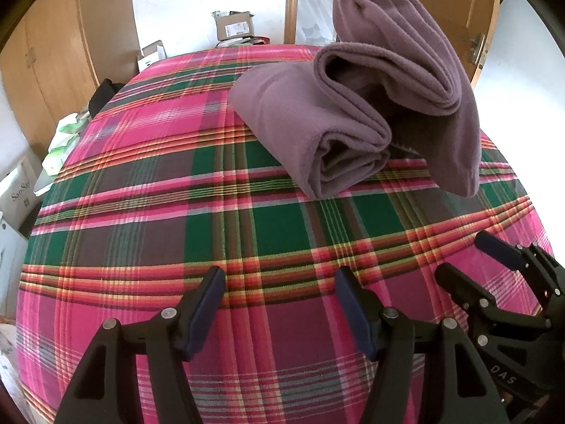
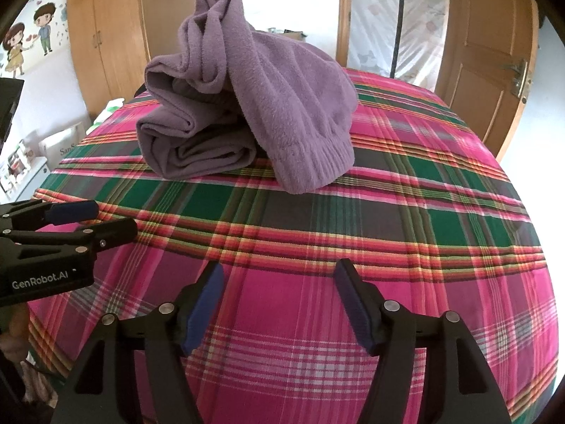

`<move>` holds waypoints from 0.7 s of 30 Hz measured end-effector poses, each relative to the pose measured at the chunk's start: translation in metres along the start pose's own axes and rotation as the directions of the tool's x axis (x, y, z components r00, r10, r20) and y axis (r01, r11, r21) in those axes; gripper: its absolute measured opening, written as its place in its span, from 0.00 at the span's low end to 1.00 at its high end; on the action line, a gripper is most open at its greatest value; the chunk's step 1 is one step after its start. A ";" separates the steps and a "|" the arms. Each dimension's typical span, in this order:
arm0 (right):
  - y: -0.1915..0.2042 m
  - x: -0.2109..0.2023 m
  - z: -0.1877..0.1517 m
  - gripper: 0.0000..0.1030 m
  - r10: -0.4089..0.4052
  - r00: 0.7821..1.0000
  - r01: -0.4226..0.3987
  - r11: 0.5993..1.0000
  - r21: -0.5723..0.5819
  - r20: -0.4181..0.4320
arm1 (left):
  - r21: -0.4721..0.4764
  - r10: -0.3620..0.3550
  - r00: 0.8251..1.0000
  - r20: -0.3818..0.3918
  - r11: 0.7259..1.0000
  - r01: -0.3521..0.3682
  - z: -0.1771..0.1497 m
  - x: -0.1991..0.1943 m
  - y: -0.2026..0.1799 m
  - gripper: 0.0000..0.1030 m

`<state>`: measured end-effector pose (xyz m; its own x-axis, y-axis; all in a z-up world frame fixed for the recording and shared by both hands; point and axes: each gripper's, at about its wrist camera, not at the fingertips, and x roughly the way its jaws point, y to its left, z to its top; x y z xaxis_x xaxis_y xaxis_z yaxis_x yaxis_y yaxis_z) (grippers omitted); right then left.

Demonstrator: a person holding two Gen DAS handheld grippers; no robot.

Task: Fold clothes
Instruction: 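Grasp the mauve sweatpants with the right gripper and lift them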

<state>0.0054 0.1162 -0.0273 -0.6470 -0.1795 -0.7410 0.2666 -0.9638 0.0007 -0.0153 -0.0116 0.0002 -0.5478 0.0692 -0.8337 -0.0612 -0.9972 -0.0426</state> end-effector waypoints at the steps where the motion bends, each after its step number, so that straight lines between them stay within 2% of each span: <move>1: 0.000 0.000 0.001 0.66 0.000 1.000 0.000 1.000 -0.002 -0.001 | -0.002 -0.003 1.000 -0.003 1.000 0.003 0.001 0.000 0.001 0.63; 7: -0.004 0.001 0.004 0.66 0.016 1.000 -0.016 1.000 -0.008 -0.014 | -0.066 -0.066 0.997 -0.038 0.996 0.063 0.006 0.000 0.012 0.63; 11: -0.014 -0.001 0.013 0.66 0.012 1.000 -0.012 1.000 0.012 0.001 | -0.075 -0.087 0.995 -0.037 0.994 0.084 0.004 -0.002 0.015 0.63; 15: -0.019 -0.003 0.033 0.66 -0.003 0.998 0.003 1.000 -0.005 0.057 | -0.024 -0.076 0.997 -0.010 0.997 0.076 -0.001 -0.001 0.013 0.64; 18: -0.017 0.002 0.048 0.66 -0.028 0.997 0.031 0.999 -0.043 0.075 | 0.017 -0.066 0.997 -0.035 0.998 0.067 -0.001 -0.003 0.010 0.64; 19: -0.018 0.003 0.051 0.66 -0.028 0.996 0.032 0.998 -0.048 0.080 | 0.000 -0.071 0.996 -0.046 0.997 0.071 0.000 -0.003 0.012 0.64; 20: -0.018 0.003 0.054 0.63 -0.029 0.996 0.033 0.998 -0.049 0.086 | -0.017 -0.078 0.995 -0.059 0.997 0.077 0.002 -0.003 0.014 0.61; 21: -0.019 0.003 0.056 0.52 -0.026 0.995 0.030 0.999 -0.044 0.092 | -0.030 -0.089 0.993 -0.073 0.996 0.087 0.004 -0.003 0.016 0.58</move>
<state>-0.0415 0.1227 0.0082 -0.7165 -0.1718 -0.6761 0.2786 -0.9590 -0.0514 -0.0181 -0.0281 0.0043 -0.4782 0.1557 -0.8643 -0.0834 -0.9878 -0.1318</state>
